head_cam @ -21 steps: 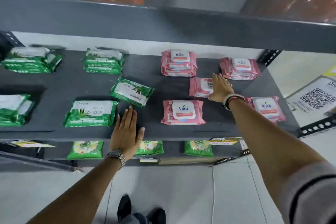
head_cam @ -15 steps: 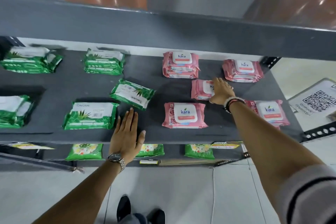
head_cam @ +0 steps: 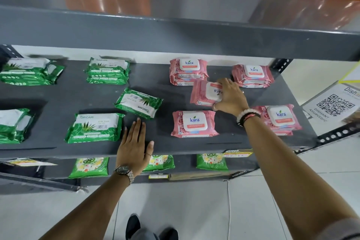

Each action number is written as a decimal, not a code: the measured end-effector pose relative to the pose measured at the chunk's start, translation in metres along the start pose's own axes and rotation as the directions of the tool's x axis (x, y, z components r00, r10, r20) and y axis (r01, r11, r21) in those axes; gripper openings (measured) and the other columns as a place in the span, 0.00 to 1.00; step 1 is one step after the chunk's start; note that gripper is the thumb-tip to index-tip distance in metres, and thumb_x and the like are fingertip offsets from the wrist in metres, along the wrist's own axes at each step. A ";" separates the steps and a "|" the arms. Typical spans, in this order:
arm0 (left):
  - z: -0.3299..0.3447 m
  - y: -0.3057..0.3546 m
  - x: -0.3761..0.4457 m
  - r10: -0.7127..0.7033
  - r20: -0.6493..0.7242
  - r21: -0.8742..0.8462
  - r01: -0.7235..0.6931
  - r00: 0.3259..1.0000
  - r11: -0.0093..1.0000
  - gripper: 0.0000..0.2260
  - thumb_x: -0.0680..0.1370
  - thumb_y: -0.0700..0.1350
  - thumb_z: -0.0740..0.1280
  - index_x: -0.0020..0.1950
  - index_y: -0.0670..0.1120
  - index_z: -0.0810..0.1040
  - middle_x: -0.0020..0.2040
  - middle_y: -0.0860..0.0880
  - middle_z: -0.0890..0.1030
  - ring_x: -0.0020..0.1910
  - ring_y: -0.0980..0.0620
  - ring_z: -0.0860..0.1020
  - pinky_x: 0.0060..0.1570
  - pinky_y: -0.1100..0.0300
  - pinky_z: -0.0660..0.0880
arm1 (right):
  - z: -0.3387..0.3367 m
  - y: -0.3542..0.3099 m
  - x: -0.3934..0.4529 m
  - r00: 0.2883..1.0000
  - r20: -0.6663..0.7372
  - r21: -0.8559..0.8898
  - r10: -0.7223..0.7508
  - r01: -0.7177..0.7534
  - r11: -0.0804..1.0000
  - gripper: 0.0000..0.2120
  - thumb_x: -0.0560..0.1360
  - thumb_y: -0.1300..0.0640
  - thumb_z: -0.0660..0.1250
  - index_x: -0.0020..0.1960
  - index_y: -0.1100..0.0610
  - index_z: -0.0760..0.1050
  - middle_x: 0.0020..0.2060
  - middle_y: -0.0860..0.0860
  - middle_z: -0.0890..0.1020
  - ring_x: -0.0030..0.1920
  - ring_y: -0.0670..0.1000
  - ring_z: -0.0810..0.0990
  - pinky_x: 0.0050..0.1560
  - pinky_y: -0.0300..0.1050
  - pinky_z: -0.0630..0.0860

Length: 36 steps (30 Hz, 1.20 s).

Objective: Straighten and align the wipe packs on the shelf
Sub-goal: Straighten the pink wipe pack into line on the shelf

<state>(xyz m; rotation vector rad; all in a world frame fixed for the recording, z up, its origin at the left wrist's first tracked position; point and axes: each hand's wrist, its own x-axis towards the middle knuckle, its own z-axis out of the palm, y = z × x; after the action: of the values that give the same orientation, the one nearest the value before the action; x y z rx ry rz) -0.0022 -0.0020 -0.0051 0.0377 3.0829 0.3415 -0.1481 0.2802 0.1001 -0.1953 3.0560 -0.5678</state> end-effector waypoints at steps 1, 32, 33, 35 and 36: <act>0.000 0.000 0.000 -0.002 -0.002 -0.001 0.002 1.000 1.000 0.31 0.78 0.57 0.43 0.73 0.37 0.58 0.74 0.37 0.62 0.74 0.40 0.60 0.73 0.42 0.58 | 0.000 -0.008 -0.006 0.999 0.016 0.008 -0.036 0.036 0.999 0.33 0.59 0.61 0.76 0.61 0.60 0.67 0.55 0.55 0.74 0.57 0.56 0.71 0.54 0.52 0.74; -0.004 0.002 -0.003 0.030 -0.037 -0.030 -0.031 0.999 0.999 0.32 0.76 0.57 0.44 0.73 0.36 0.58 0.75 0.37 0.59 0.75 0.40 0.57 0.74 0.43 0.53 | 0.029 -0.075 -0.049 0.974 0.073 -0.118 0.217 -0.207 0.971 0.50 0.64 0.29 0.65 0.73 0.59 0.54 0.66 0.59 0.68 0.61 0.65 0.75 0.56 0.59 0.77; -0.003 0.002 -0.003 0.031 -0.037 -0.027 -0.032 0.999 0.999 0.32 0.76 0.57 0.44 0.73 0.36 0.58 0.75 0.37 0.59 0.75 0.40 0.57 0.74 0.43 0.53 | 0.029 -0.078 -0.049 0.969 0.074 -0.143 0.237 -0.225 0.964 0.52 0.64 0.28 0.64 0.74 0.59 0.52 0.68 0.59 0.66 0.62 0.65 0.74 0.57 0.59 0.76; -0.003 0.001 -0.003 0.030 -0.035 -0.021 -0.031 0.999 0.999 0.32 0.76 0.57 0.44 0.73 0.36 0.58 0.75 0.37 0.60 0.75 0.40 0.57 0.74 0.43 0.53 | 0.029 -0.081 -0.048 0.962 0.094 -0.185 0.257 -0.237 0.954 0.52 0.65 0.26 0.60 0.76 0.58 0.49 0.70 0.59 0.64 0.63 0.66 0.73 0.57 0.58 0.74; -0.003 0.001 -0.003 0.030 -0.034 -0.019 -0.030 0.999 0.999 0.33 0.76 0.57 0.44 0.73 0.36 0.58 0.75 0.37 0.60 0.75 0.40 0.57 0.74 0.43 0.53 | 0.028 -0.081 -0.047 0.958 0.114 -0.193 0.265 -0.240 0.951 0.51 0.67 0.26 0.57 0.76 0.57 0.47 0.70 0.60 0.63 0.63 0.66 0.73 0.58 0.59 0.73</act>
<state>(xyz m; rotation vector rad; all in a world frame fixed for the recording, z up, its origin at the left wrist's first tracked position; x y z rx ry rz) 0.0009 -0.0019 -0.0014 0.0787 3.1144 0.3779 -0.0905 0.2013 0.1038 0.1477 2.9279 -0.2554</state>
